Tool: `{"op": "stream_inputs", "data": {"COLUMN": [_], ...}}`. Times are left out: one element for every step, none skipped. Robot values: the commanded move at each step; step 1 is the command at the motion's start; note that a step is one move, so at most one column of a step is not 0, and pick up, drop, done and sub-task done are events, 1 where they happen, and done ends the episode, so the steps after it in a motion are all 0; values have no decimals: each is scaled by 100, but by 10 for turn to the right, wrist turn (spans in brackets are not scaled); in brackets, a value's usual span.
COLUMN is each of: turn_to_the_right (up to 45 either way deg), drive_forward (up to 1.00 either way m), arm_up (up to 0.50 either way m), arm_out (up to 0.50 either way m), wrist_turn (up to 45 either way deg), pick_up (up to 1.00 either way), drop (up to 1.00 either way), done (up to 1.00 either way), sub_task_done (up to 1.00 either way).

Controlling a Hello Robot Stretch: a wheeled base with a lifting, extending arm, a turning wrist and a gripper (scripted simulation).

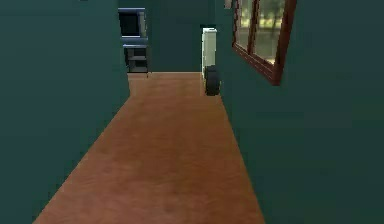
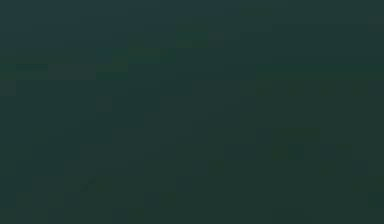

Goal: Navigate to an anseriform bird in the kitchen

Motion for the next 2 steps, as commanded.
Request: {"op": "stream_inputs", "data": {"turn_to_the_right": [-60,-30], "drive_forward": [0,0], "arm_up": [0,0], "arm_out": [0,0], "wrist_turn": [0,0], "pick_up": [0,0], "drop": [0,0], "done": [0,0], "sub_task_done": [0,0]}}
